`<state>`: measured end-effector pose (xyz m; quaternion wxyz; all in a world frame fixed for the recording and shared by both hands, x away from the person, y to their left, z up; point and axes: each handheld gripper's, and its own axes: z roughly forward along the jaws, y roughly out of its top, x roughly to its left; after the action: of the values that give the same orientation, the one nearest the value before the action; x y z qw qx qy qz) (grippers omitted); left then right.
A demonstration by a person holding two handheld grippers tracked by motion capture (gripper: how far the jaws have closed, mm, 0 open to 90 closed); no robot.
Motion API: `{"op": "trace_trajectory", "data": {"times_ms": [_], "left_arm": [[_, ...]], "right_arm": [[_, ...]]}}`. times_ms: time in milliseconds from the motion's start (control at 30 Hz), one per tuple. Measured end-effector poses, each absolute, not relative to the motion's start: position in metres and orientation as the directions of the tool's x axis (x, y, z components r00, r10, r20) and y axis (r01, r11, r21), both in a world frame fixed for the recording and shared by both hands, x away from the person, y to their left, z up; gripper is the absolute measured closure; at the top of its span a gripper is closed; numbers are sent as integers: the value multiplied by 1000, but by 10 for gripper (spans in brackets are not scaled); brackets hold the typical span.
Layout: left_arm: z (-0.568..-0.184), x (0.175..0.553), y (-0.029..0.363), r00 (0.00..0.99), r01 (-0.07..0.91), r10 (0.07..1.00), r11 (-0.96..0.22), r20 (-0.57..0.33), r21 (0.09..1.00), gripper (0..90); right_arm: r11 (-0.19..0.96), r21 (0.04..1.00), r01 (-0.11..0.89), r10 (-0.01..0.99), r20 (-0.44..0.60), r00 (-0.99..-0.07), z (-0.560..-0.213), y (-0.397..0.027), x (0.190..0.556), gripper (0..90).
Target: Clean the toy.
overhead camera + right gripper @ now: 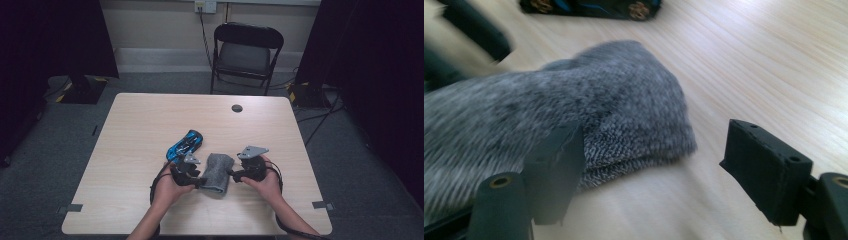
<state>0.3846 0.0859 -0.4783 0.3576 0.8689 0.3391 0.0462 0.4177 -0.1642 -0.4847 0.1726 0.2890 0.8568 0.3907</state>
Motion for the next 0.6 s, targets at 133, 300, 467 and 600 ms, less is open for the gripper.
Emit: {"op": "trace_trajectory", "data": {"times_ms": [133, 300, 467, 600], "left_arm": [[-485, 388, 61, 780, 544, 599, -501, -184, 673, 572], [-487, 400, 39, 771, 545, 608, -478, -188, 689, 562], [-476, 397, 47, 766, 527, 625, -477, -150, 703, 478], [-459, 397, 68, 748, 503, 658, -471, -91, 724, 399]], "right_arm": [[511, 767, 388, 661, -63, -747, -486, -167, 428, 244], [452, 785, 423, 706, -25, -708, -477, -179, 432, 241], [400, 814, 422, 699, 27, -714, -457, -185, 422, 223], [387, 805, 449, 694, 67, -717, -455, -174, 407, 231]]}}
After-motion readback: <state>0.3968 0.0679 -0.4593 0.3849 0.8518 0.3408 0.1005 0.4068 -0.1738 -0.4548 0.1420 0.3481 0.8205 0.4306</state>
